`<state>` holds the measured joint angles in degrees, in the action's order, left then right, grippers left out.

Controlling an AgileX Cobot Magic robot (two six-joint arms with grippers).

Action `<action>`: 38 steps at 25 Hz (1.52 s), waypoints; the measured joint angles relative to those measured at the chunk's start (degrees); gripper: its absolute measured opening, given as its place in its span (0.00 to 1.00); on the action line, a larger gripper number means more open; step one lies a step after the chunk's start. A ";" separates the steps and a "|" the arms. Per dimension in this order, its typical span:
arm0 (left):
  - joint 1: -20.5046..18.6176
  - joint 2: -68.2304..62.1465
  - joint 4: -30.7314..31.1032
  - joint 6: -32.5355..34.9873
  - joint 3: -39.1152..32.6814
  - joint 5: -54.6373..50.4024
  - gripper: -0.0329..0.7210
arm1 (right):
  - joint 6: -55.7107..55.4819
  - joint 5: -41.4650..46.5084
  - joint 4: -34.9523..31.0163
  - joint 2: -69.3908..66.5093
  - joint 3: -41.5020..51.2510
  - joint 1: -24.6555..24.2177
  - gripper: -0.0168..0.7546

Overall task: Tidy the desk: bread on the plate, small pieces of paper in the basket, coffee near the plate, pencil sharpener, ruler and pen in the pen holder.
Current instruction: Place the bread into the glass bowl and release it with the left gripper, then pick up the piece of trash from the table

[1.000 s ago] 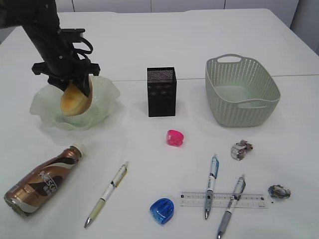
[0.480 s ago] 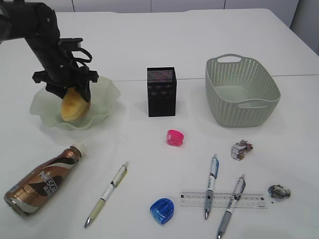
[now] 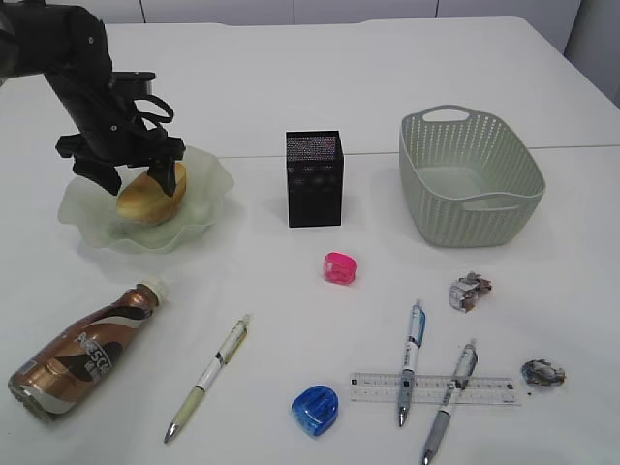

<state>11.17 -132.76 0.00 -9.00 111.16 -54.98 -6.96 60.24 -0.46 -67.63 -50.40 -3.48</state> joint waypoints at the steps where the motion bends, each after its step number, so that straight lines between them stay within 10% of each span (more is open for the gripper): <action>1: 0.00 0.00 0.00 0.00 0.12 -0.26 0.87 | 0.00 -0.08 0.00 0.00 0.00 0.00 0.63; 22: -0.08 5.10 -4.75 1.30 13.10 -15.53 0.80 | 0.00 0.48 -1.99 0.00 0.00 0.00 0.63; 38: -0.08 40.34 -2.95 4.08 -24.16 -16.01 0.79 | 0.00 0.73 -4.74 -0.13 0.00 0.00 0.63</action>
<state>11.09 -92.41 -2.95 -4.92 87.00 -70.99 -6.96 60.97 -5.20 -67.76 -50.40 -3.48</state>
